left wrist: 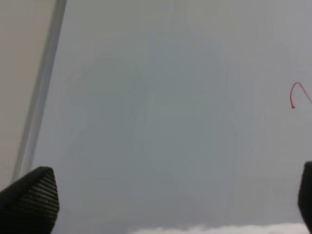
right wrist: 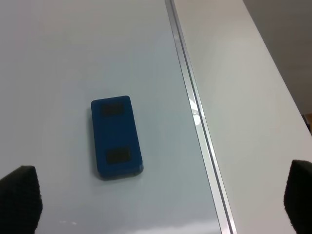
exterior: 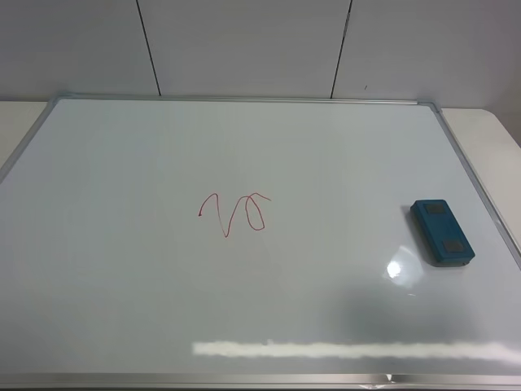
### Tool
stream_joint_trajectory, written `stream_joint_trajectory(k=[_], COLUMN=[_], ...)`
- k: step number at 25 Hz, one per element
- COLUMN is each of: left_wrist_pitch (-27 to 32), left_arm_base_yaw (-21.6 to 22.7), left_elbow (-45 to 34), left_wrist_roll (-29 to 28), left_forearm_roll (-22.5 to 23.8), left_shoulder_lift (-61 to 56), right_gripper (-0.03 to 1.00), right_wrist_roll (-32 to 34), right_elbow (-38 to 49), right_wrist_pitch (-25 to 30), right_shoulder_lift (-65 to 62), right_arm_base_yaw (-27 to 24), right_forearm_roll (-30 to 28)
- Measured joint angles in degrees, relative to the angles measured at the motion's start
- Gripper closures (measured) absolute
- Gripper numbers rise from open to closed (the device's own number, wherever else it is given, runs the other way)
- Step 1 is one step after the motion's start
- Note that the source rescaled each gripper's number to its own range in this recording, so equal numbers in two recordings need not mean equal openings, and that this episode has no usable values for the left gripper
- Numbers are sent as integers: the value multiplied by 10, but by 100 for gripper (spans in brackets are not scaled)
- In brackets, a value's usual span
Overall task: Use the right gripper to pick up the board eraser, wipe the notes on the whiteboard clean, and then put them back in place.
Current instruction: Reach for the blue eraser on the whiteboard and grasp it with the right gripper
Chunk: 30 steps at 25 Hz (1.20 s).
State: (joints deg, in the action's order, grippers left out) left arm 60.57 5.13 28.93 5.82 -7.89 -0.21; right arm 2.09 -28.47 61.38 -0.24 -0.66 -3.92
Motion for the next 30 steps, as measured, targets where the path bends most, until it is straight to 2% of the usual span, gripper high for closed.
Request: stream_joint_trajectory(k=[24, 30], left_wrist_pitch=[0, 0], left_arm_base_yaw=[0, 0], left_elbow=[0, 0], left_wrist_roll=[0, 0], left_forearm_roll=[0, 0], left_shoulder_lift=[0, 0], right_gripper=[-3, -3], right_wrist_roll=[0, 0], right_elbow=[0, 0], right_wrist_pitch=[0, 0], right_shoulder_lift=[1, 73], right_arm_base_yaw=[3, 3], right_forearm_roll=[0, 7])
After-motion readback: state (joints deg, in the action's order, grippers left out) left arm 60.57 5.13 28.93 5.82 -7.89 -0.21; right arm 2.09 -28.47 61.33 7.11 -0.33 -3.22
